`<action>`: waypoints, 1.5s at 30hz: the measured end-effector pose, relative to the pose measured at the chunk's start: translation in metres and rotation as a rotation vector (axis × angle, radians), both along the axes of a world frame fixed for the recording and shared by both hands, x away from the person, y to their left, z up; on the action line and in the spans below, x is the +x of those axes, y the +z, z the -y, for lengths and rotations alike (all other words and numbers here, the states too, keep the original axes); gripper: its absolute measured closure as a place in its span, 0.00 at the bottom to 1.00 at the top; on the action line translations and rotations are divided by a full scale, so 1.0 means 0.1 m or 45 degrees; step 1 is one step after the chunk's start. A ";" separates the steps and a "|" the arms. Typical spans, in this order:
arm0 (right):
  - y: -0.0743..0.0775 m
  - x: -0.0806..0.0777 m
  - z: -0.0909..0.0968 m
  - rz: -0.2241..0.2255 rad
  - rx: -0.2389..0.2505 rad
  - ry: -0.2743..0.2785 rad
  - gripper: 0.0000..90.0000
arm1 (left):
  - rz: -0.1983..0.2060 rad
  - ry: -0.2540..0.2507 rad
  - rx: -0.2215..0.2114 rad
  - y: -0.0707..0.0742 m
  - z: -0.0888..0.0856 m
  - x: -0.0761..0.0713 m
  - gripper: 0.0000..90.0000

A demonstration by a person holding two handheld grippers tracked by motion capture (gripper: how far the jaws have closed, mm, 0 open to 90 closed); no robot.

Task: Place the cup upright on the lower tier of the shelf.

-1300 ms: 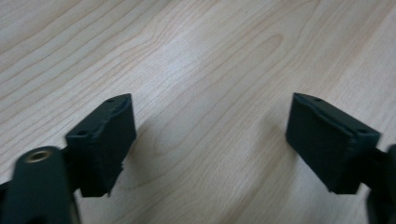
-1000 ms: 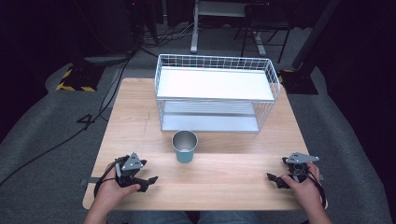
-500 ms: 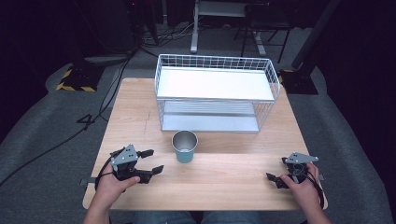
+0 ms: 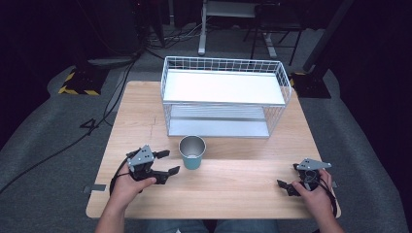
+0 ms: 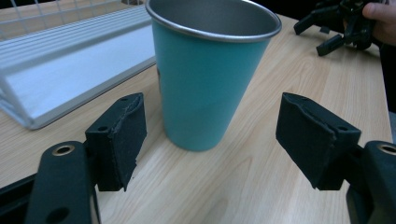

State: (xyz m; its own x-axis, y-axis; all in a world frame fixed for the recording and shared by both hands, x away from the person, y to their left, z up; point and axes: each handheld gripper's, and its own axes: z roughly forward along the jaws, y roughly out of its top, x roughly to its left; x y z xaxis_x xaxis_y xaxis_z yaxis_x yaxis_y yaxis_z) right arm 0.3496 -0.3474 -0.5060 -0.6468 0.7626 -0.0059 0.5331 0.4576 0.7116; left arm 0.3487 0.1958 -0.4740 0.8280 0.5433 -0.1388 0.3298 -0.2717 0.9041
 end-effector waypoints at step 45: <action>0.00 0.00 0.00 0.000 0.000 0.000 0.01 | 0.047 0.088 -0.028 -0.24 0.67 0.38 0.20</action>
State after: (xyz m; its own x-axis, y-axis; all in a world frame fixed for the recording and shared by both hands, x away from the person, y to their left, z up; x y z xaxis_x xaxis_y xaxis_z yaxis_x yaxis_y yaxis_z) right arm 0.3496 -0.3474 -0.5060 -0.6467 0.7627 -0.0058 0.5332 0.4574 0.7117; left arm 0.3862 0.1291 -0.4976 0.7935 0.5963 -0.1215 0.3133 -0.2291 0.9216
